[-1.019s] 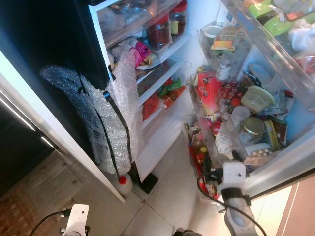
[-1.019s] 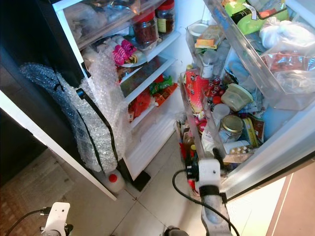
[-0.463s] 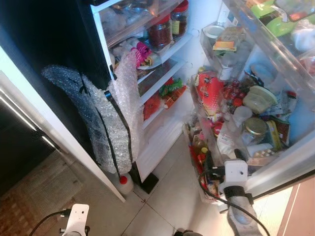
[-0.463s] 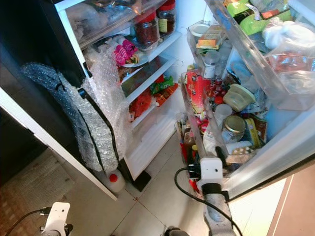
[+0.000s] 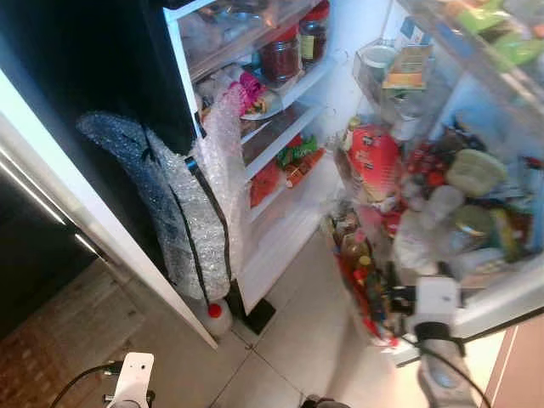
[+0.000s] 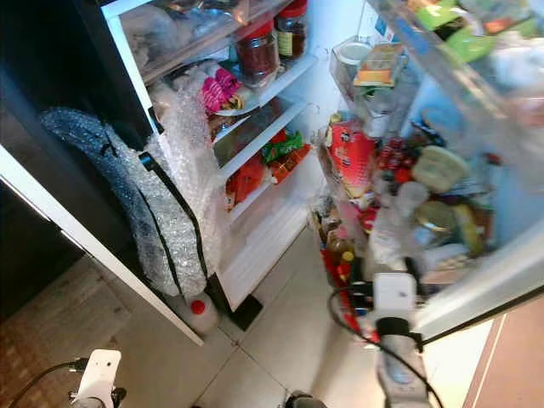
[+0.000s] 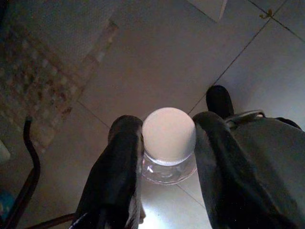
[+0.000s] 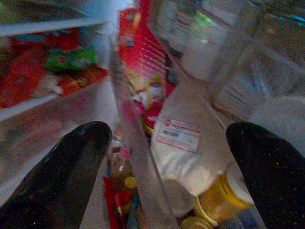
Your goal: Restocking fridge
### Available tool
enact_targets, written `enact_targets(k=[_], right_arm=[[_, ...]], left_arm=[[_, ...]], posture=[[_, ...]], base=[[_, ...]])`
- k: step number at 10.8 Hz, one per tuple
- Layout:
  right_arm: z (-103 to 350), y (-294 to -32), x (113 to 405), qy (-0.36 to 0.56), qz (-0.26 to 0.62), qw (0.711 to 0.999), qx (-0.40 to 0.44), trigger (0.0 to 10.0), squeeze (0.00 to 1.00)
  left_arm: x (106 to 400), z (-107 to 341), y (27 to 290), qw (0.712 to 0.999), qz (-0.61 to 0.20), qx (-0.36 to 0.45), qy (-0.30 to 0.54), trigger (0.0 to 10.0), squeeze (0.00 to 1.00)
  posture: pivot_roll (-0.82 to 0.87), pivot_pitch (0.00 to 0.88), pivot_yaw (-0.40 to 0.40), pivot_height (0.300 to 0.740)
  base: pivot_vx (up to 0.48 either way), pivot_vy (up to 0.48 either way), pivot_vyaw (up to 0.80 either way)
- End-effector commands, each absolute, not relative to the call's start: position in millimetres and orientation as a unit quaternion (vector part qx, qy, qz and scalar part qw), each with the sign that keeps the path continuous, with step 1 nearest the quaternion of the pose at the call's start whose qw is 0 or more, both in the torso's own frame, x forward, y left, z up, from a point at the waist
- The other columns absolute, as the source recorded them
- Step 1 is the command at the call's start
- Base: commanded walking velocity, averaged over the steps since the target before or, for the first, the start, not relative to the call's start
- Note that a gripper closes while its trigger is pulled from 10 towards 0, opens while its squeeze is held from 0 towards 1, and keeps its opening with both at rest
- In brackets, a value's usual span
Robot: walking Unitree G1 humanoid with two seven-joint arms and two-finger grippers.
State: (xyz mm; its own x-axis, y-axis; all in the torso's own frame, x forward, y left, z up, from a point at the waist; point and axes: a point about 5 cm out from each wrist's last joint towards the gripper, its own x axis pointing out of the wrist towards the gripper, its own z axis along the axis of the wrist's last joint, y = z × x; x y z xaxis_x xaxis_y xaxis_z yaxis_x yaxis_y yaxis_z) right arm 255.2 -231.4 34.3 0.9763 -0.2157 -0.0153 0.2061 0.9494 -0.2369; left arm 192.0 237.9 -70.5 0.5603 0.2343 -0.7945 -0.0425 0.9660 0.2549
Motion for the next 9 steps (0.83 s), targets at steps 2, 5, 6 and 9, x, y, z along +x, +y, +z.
enact_targets(k=[2, 5, 6, 9], right_arm=[[25.3, -250.9, 247.0, 0.054, -0.144, 0.981, -0.114, 10.0, 0.0], [26.0, -276.1, 244.7, 0.072, -0.167, 0.975, -0.124, 10.0, 0.0], [27.8, -282.5, 244.9, 0.073, -0.172, 0.974, -0.13, 10.0, 0.0], [53.9, -332.6, 248.2, 0.064, -0.227, 0.958, -0.161, 10.0, 0.0]], left_arm=[[182.8, -74.1, 242.7, 0.867, 0.079, 0.116, 0.478, 10.0, 0.0], [182.9, -74.1, 242.6, 0.867, 0.081, 0.116, 0.477, 10.0, 0.0], [182.9, -74.0, 242.7, 0.867, 0.081, 0.116, 0.477, 10.0, 0.0], [183.3, -73.7, 243.2, 0.868, 0.082, 0.118, 0.476, 10.0, 0.0]], posture=[[-0.21, 0.181, 0.02, 0.74], [-0.21, 0.182, 0.022, 0.74], [-0.21, 0.182, 0.022, 0.74], [-0.21, 0.177, 0.025, 0.74]], base=[[0.0, 0.0, 0.0], [0.0, 0.0, 0.0], [0.0, 0.0, 0.0], [0.0, 0.0, 0.0]])
